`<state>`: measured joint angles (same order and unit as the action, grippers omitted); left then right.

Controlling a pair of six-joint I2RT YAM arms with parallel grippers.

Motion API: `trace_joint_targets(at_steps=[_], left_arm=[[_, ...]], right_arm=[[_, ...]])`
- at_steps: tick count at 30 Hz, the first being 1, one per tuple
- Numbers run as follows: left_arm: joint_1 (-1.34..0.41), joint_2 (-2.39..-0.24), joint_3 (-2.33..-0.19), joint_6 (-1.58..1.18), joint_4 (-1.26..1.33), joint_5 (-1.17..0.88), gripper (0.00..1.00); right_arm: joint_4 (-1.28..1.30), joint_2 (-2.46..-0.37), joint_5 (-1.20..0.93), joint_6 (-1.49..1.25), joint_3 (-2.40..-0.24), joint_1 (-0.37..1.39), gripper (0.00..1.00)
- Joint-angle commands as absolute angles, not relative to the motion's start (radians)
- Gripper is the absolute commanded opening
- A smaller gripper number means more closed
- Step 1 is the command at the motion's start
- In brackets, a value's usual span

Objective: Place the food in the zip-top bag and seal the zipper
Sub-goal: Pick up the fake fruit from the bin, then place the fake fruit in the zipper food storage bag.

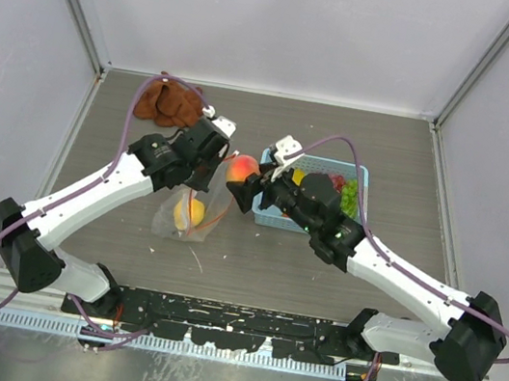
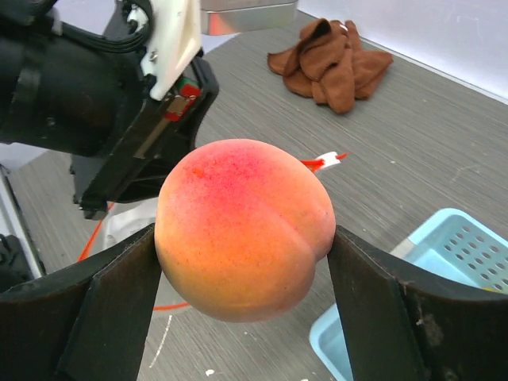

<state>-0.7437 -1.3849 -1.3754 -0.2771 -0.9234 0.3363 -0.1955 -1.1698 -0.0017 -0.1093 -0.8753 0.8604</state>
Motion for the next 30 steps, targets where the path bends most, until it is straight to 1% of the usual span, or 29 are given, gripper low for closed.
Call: trace_joint_targets(at_steps=[1, 11, 24, 27, 30], left_arm=[[-0.734, -1.326, -1.372, -0.292, -0.864, 0.318, 0.00], [-0.724, -1.315, -1.370, -0.295, -0.853, 0.272, 0.00], [-0.715, -1.299, -1.364, -0.299, -0.839, 0.235, 0.00], [-0.715, -1.298, -1.362, -0.298, -0.835, 0.227, 0.00], [-0.716, -1.296, -1.360, -0.295, -0.832, 0.210, 0.00]], right_arm=[[-0.395, -1.144, -0.018, -0.147, -0.843, 0.900, 0.49], [-0.540, -1.262, -0.084, -0.199, -0.808, 0.937, 0.50], [-0.497, -1.382, -0.041, -0.194, -0.804, 0.938, 0.53], [-0.472, -1.406, -0.022, -0.193, -0.818, 0.939, 0.57], [-0.447, -1.421, 0.001, -0.201, -0.839, 0.939, 0.64]])
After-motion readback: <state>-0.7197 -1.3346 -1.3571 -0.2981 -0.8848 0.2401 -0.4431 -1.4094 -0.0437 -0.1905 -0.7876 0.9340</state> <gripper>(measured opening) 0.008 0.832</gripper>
